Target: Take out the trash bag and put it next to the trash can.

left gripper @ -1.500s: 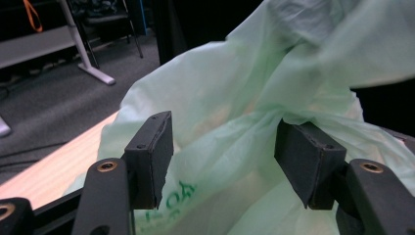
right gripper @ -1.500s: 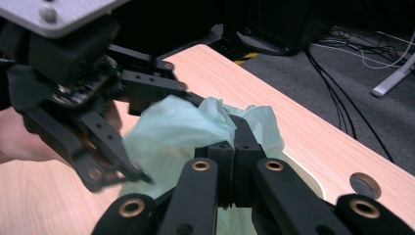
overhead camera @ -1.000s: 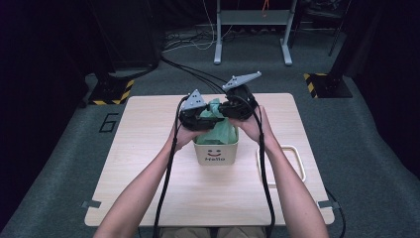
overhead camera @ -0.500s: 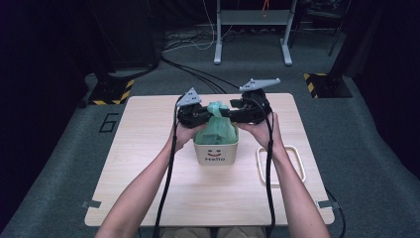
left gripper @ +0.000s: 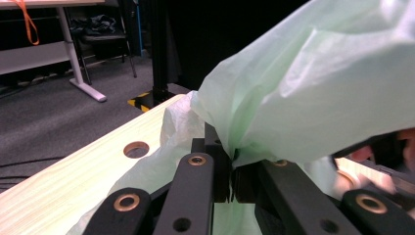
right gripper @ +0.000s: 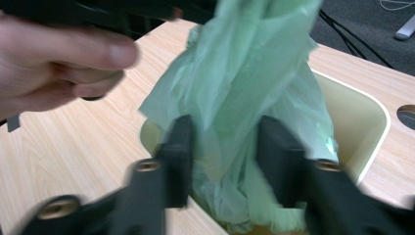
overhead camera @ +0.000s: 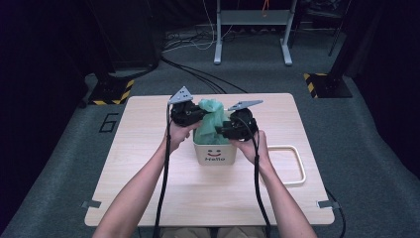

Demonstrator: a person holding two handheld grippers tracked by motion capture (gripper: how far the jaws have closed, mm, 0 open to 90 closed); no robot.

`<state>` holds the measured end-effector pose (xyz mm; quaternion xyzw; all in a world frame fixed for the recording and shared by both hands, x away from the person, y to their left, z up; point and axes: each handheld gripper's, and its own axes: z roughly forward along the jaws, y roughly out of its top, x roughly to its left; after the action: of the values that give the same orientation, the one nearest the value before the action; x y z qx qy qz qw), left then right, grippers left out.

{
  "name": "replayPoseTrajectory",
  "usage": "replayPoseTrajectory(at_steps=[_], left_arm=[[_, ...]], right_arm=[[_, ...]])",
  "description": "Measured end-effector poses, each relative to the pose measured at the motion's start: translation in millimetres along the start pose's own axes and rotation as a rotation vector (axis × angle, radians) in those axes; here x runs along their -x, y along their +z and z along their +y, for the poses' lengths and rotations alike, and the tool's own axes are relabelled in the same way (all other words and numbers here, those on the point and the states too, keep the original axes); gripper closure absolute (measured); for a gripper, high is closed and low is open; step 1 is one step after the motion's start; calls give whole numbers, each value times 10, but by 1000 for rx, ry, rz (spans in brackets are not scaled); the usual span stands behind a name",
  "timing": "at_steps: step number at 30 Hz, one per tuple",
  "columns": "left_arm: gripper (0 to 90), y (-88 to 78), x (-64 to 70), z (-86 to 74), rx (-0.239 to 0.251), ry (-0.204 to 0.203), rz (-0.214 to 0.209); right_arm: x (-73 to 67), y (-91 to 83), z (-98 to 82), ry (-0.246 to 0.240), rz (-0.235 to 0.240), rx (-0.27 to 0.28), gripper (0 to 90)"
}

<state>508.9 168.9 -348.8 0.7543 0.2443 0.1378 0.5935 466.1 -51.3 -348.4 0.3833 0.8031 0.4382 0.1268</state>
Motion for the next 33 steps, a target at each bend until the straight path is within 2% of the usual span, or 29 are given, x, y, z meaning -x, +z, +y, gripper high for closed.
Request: replayPoseTrajectory(at_steps=[2,4,7,9,12,15,16,21,23,24,25,26,28,31,33], left_arm=[[874,-59,-18,-3,-3,4,-7],[874,-112,-34,-6,-13,9,-31],[874,-180,-24,-24,-37,27,-73],[873,-210,15,-53,-71,62,-100],[870,-213,98,-107,-101,112,-108],[857,-185,195,-163,-114,162,-90],[844,-161,235,-187,-114,184,-66],[771,-76,347,-254,-92,219,-24],[714,-49,386,-265,-84,230,-12],[679,-37,404,-263,-84,239,9],[612,-26,419,-261,-81,243,26],[605,-20,427,-260,-75,242,26],[542,-8,450,-255,-67,250,55],[540,15,466,-258,-59,248,50],[568,28,466,-265,-42,230,39]], right_arm=[[27,9,4,10,7,11,832],[49,7,14,15,-3,13,896],[77,-17,37,15,-15,12,900],[94,-46,59,13,-26,15,900],[109,-101,109,11,-25,19,900],[92,-177,181,0,-16,27,900],[77,-200,206,-8,-11,26,900],[-13,-290,309,-54,-5,19,900],[-42,-318,342,-72,-11,12,900],[-52,-329,356,-76,-12,12,900],[-60,-339,369,-83,-10,10,900],[-69,-347,380,-85,-11,6,900],[-90,-355,396,-89,3,5,900],[-152,-339,397,-109,21,-8,900],[-186,-321,391,-118,27,-16,900]])
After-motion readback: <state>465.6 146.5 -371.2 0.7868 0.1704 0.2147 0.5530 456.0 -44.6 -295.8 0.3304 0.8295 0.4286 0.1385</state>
